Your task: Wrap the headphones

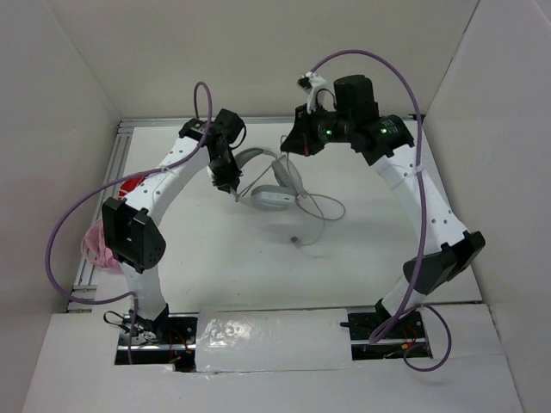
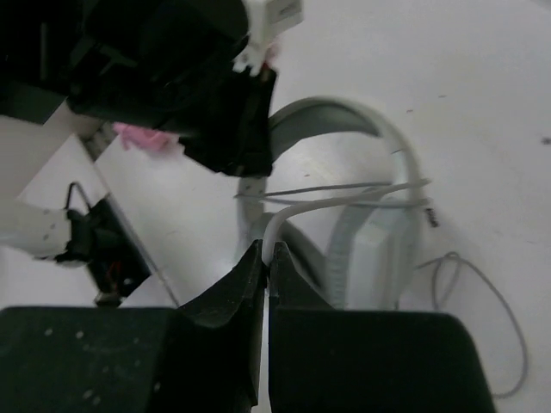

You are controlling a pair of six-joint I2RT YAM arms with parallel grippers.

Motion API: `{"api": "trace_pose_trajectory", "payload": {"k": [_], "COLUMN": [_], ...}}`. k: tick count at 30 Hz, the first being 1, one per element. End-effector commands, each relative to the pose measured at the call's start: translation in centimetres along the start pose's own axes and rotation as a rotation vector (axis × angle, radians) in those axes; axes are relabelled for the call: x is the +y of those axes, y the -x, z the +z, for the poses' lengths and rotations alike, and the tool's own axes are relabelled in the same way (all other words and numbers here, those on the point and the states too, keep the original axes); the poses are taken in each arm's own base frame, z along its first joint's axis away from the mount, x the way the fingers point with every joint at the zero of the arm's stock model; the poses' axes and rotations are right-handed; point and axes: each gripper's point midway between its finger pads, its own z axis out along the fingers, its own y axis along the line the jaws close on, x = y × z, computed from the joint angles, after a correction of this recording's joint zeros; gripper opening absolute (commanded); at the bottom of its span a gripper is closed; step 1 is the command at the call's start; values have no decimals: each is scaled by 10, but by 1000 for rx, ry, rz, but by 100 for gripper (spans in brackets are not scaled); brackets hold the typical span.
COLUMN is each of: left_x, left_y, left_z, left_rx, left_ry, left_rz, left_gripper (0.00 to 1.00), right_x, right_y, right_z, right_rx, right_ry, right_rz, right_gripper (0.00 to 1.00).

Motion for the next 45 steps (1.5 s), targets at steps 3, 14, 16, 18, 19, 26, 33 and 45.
{"api": "trace_pose_trajectory", "payload": {"k": [3, 14, 16, 18, 19, 26, 33, 45], "left_x": [5, -7, -16, -24, -29, -47, -57, -55], "left_y": [31, 52, 53, 52, 50, 58, 49, 44], "left_z": [-23, -40, -49, -59, -61, -88, -121, -190], "left_rx": [-69, -84, -87, -88, -70, -70, -31, -125], "left_ry": [75, -72, -145, -202, -229, -372, -561, -693], "left_rz": [-222, -353, -354, -339, -334, -293, -213, -165], "left_gripper": [0, 0, 0, 0, 0, 0, 0, 0], "right_x": [93, 125, 118, 126, 126, 111, 87, 79], "right_y": [-23, -47, -51, -47, -44, -79, -120, -148], "right_z": [-4, 40, 63, 80, 86, 121, 143, 172], "right_rx": [77, 59, 11, -49, -74, -57, -159, -325], "right_ry": [388, 365, 249, 202, 177, -118, -229, -198], "right_rz": [-9, -17, -43, -94, -117, -311, -420, -497], "right_gripper": [0, 0, 0, 0, 0, 3, 7, 28]}}
